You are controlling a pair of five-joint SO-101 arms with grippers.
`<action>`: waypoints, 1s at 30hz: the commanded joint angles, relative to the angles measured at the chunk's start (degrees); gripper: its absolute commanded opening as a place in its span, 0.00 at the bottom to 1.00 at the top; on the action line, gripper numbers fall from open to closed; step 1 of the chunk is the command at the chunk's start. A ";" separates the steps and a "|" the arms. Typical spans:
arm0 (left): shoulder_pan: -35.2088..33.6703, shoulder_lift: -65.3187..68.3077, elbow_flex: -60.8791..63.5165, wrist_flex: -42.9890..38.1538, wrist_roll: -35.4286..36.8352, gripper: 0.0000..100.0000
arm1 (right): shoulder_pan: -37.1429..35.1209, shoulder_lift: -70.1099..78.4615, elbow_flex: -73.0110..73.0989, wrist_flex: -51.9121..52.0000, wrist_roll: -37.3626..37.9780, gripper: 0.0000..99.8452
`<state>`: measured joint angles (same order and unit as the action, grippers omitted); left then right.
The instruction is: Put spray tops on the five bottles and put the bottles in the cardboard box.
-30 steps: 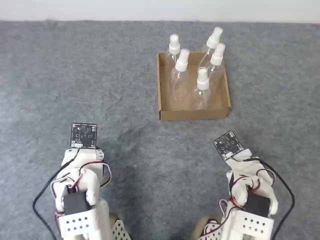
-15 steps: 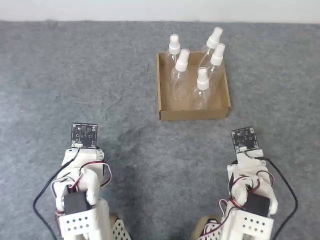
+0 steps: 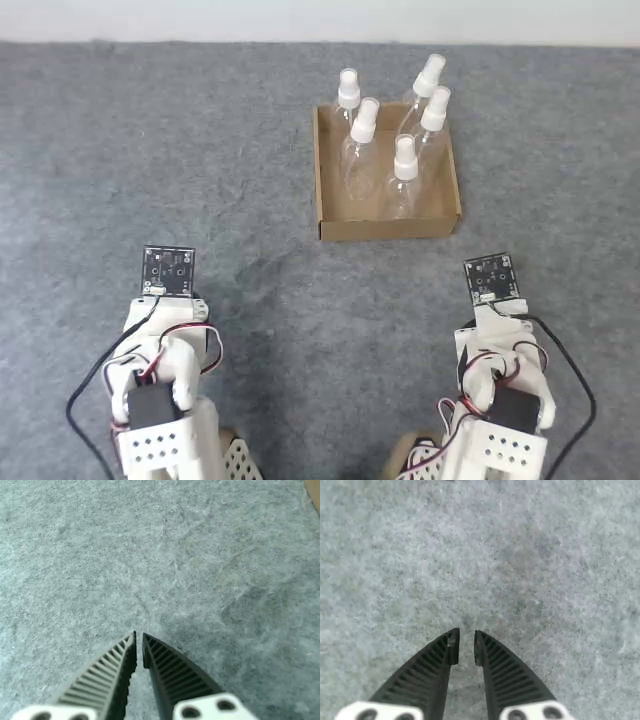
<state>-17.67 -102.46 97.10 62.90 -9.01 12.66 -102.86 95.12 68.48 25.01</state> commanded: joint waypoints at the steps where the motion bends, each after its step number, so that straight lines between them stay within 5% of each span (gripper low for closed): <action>1: -0.18 0.35 -0.40 0.09 -0.44 0.01 | 0.04 -1.01 1.32 0.40 -0.79 0.01; 30: -0.18 0.62 -0.40 0.18 -0.18 0.01 | 0.40 -0.84 1.32 0.48 -0.70 0.01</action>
